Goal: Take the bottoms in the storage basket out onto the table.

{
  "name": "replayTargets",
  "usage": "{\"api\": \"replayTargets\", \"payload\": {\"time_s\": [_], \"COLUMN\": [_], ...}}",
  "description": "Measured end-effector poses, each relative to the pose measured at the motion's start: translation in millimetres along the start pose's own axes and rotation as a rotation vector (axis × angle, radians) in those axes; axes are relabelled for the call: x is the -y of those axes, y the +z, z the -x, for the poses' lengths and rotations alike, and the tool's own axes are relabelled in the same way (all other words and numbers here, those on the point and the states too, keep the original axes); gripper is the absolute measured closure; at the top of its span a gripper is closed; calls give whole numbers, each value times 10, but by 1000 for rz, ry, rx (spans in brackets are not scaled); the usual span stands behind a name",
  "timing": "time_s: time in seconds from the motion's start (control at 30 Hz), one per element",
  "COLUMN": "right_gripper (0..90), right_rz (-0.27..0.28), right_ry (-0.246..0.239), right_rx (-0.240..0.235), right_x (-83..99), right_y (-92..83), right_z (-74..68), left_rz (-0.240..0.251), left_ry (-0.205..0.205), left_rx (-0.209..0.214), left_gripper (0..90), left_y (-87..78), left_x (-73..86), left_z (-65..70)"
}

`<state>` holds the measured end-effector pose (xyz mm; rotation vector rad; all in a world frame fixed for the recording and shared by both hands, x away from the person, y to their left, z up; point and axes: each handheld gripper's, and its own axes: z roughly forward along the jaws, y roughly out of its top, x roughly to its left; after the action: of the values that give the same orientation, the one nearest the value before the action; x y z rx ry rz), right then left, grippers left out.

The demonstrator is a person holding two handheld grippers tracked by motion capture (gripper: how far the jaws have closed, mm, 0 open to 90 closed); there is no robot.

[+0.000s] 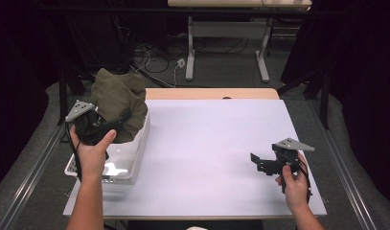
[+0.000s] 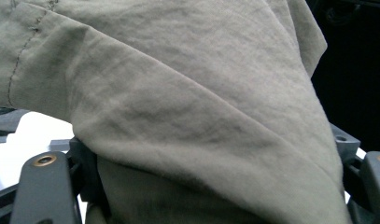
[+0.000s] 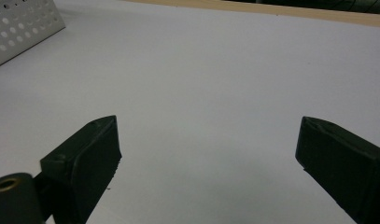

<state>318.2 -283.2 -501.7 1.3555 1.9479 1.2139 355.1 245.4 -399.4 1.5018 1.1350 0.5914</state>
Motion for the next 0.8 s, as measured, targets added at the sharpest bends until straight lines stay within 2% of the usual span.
{"api": "replayTargets", "payload": {"time_s": [0.3,0.4,0.57,0.67,0.8], "right_gripper": [62,62,62,63,63], "right_rz": [-7,-7,-5,-5,3], "right_ry": [-3,0,-5,4,6], "right_rx": [0,-1,-2,1,-1], "right_x": [-5,-5,-6,-8,-8], "right_y": [-17,-18,-18,-22,-20], "right_z": [13,14,17,13,13], "left_rz": [-12,-17,-18,-19,-22], "left_ry": [22,18,27,25,37], "left_rx": [32,61,75,107,127], "left_gripper": [211,211,211,211,211], "left_y": [68,118,164,207,240], "left_x": [22,46,69,97,116], "left_z": [118,178,251,329,401]}}
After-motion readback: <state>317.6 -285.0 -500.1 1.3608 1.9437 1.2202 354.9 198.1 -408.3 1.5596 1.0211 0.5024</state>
